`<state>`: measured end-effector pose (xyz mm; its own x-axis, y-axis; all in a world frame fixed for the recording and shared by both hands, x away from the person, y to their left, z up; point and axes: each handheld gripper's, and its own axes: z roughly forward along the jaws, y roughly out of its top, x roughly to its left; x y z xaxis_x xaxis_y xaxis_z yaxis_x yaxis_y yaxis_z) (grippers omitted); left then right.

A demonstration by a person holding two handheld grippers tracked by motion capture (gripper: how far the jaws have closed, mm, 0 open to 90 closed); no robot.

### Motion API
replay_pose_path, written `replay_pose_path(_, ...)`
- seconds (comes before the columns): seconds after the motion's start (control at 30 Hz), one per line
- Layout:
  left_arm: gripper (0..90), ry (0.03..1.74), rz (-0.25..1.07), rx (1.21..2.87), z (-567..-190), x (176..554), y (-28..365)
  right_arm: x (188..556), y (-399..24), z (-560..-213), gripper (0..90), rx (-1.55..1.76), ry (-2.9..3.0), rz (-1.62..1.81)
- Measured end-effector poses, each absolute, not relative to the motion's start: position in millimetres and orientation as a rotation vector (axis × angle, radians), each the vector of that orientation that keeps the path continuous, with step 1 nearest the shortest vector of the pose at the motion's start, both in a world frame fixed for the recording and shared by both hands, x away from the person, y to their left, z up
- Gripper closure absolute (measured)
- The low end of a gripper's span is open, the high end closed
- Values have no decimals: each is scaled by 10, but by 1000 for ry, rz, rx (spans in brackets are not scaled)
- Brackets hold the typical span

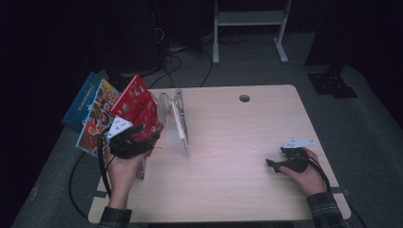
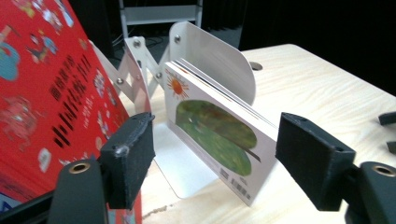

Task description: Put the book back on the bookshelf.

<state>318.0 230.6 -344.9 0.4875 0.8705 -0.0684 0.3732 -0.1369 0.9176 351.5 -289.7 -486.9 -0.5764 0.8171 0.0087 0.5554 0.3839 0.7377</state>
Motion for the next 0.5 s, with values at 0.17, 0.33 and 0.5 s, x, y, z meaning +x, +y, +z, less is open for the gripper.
replay_pose_path(0.17,237,1049,604,1744,-3500,3103,2252,3514,-2897,-4869,147,1193,2291,1015)
replay_pose_path(0.33,231,1039,587,1767,-3582,3027,2206,3514,-2897,-4869,147,1193,2291,1015)
replay_pose_path(0.5,218,1037,558,1794,-3680,2959,2171,3514,-2896,-4869,147,1195,2290,1016)
